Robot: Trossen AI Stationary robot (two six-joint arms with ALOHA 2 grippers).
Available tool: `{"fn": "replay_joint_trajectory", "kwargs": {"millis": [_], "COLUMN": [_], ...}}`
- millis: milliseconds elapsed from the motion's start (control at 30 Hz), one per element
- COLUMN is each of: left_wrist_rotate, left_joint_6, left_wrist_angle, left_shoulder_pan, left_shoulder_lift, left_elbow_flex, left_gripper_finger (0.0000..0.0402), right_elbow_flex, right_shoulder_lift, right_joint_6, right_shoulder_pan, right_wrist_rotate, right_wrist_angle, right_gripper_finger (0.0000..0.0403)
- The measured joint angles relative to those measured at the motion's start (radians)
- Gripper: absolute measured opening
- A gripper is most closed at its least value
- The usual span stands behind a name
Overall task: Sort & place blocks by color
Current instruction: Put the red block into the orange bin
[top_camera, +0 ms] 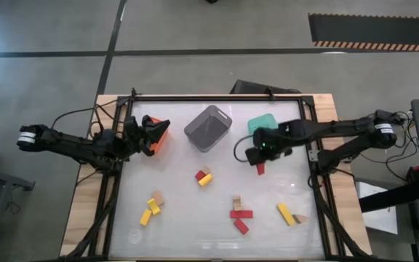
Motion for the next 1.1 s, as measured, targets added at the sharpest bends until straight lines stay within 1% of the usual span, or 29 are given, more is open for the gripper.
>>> {"fn": "replay_joint_trajectory", "kwargs": {"millis": [167, 300, 600, 700, 833, 933, 1100], "left_wrist_rotate": [-0.005, -0.036, -0.046, -0.047, -0.048, -0.049, -0.051], "left_joint_6": [0.000, 0.001, 0.006, 0.006, 0.006, 0.016, 0.096], "left_wrist_angle": [0.000, 0.000, 0.057, 0.090, 0.141, 0.175, 0.206], "left_shoulder_pan": [0.000, 0.000, 0.000, 0.000, 0.000, 0.000, 0.000], "left_shoulder_lift": [0.000, 0.000, -0.003, -0.005, -0.015, -0.025, -0.051], "left_elbow_flex": [0.000, 0.000, 0.005, 0.005, 0.004, 0.003, 0.003], "left_gripper_finger": [0.0000, 0.0000, 0.0000, 0.0000, 0.0000, 0.0000, 0.0000], "right_elbow_flex": [0.084, 0.157, 0.390, 0.455, 0.533, 0.577, 0.653], "right_shoulder_lift": [0.028, 0.088, 0.306, 0.381, 0.478, 0.541, 0.639], "right_joint_6": [-0.111, -0.213, -0.471, -0.540, -0.614, -0.660, -0.699], "right_shoulder_pan": [-0.084, -0.141, -0.237, -0.261, -0.286, -0.301, -0.319], "right_wrist_rotate": [0.030, 0.032, 0.030, 0.030, 0.030, 0.031, 0.030], "right_wrist_angle": [-0.006, -0.002, 0.003, 0.030, 0.052, 0.110, 0.195], "right_gripper_finger": [0.0121, 0.0121, 0.0121, 0.0121, 0.0121, 0.0121, 0.0122]}}
